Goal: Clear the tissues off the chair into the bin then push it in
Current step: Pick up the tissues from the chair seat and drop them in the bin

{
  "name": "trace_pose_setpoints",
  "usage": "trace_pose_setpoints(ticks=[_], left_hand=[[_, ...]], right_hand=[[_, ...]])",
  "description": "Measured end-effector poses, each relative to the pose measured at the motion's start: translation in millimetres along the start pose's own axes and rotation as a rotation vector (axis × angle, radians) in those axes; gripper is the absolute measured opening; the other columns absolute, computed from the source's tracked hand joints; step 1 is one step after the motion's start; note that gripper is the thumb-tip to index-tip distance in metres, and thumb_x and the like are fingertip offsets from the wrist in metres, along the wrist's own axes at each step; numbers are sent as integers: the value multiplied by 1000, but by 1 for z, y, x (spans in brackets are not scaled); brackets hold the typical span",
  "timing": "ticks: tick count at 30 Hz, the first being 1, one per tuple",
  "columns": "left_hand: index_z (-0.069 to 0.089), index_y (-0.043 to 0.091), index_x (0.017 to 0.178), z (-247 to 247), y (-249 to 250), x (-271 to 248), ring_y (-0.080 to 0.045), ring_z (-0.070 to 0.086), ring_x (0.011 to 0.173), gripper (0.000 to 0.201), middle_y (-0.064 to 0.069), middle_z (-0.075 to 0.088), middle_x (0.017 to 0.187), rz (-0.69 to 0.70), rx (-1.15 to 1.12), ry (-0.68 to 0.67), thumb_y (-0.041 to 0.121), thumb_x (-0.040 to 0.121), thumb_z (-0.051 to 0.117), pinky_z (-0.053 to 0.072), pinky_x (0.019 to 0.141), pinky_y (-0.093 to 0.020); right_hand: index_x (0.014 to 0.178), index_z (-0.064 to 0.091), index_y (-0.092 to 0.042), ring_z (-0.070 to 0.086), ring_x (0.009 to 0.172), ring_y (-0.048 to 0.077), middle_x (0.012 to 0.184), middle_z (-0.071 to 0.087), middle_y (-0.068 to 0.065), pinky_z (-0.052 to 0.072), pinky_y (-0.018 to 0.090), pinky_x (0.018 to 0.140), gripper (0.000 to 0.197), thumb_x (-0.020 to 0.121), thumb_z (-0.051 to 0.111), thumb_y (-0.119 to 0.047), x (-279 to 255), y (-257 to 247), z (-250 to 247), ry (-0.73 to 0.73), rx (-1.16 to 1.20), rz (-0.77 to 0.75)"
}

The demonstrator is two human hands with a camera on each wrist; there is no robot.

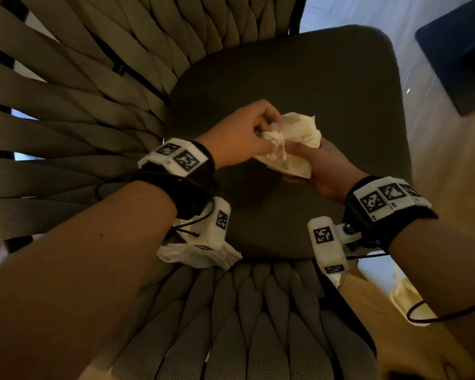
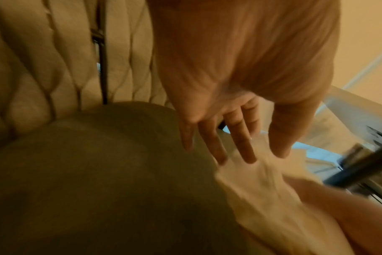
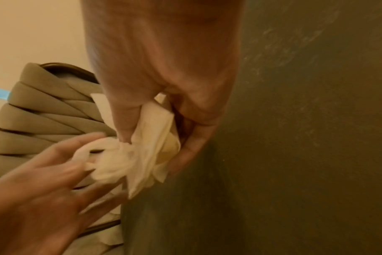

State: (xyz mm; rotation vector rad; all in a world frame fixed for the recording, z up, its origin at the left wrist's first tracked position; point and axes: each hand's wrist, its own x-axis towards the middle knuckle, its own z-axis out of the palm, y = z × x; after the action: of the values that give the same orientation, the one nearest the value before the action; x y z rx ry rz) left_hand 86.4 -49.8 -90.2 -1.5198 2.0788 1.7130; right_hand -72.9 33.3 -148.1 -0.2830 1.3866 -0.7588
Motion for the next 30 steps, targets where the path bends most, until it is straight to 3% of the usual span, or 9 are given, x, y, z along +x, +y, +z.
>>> trace_pose_setpoints(ticks=[4,9,12,15,19,21,23,25,30], left_hand=[[52,24,119,-34,-25,-25,-13,62,91,40,-2,64,105,-133,217,58,17,83,67,51,80,-28],[42,29,135,-1,-59,-54,-30,46,119,72,-6,38,135,-309,1046,-705,41,72,75,47,93,-41],[40,26,133,21,-70,-54,-30,49,118,81,-6,39,134,-274,1216,-852,48,64,78,45,83,-38],[48,30,126,24,-79,-47,-24,59,108,82,3,57,119,-284,1248,-865,63,55,73,46,83,-33],[58,32,110,37,-119,-28,-21,64,89,102,8,63,98,-313,1234,-957,86,23,61,54,81,-42],[58,23,120,33,-84,-38,-25,61,103,78,1,62,117,-344,1171,-923,64,55,72,51,88,-36],[57,16,122,28,-63,-41,-20,61,99,48,-3,60,121,-372,1060,-860,30,78,71,52,75,-23],[58,15,117,20,-50,-37,-10,57,75,38,-2,60,106,-366,926,-788,19,81,70,47,47,-11],[61,22,112,14,-14,-36,-22,64,83,36,-1,63,97,-451,540,-760,18,78,74,55,52,-28]], right_hand=[[126,51,-22,66,102,21,117,65,2,60,38,73,47,82,68,-22,-5,2,-5,82,-53,-20],[128,51,-21,66,101,21,118,64,2,60,35,68,52,80,71,-23,-12,9,-1,57,-112,17],[127,51,-22,66,101,21,118,64,3,60,31,62,52,79,71,-23,-13,10,2,26,-178,18],[127,51,-23,66,99,19,117,64,1,59,29,60,51,79,71,-24,-15,9,1,9,-224,18],[125,52,-25,66,98,17,115,65,0,59,29,61,51,79,71,-25,-17,10,-4,6,-221,31],[125,52,-25,66,98,18,115,65,0,60,31,62,51,78,72,-25,-20,11,-9,12,-219,31],[124,52,-25,67,98,18,115,65,0,60,31,63,50,78,72,-25,-23,12,-15,21,-213,21],[125,53,-25,67,99,18,116,65,0,59,32,64,50,78,72,-25,-28,13,-24,31,-197,8],[128,51,-23,66,101,19,119,65,1,59,30,63,52,80,70,-24,-45,14,-57,60,-144,-17]])
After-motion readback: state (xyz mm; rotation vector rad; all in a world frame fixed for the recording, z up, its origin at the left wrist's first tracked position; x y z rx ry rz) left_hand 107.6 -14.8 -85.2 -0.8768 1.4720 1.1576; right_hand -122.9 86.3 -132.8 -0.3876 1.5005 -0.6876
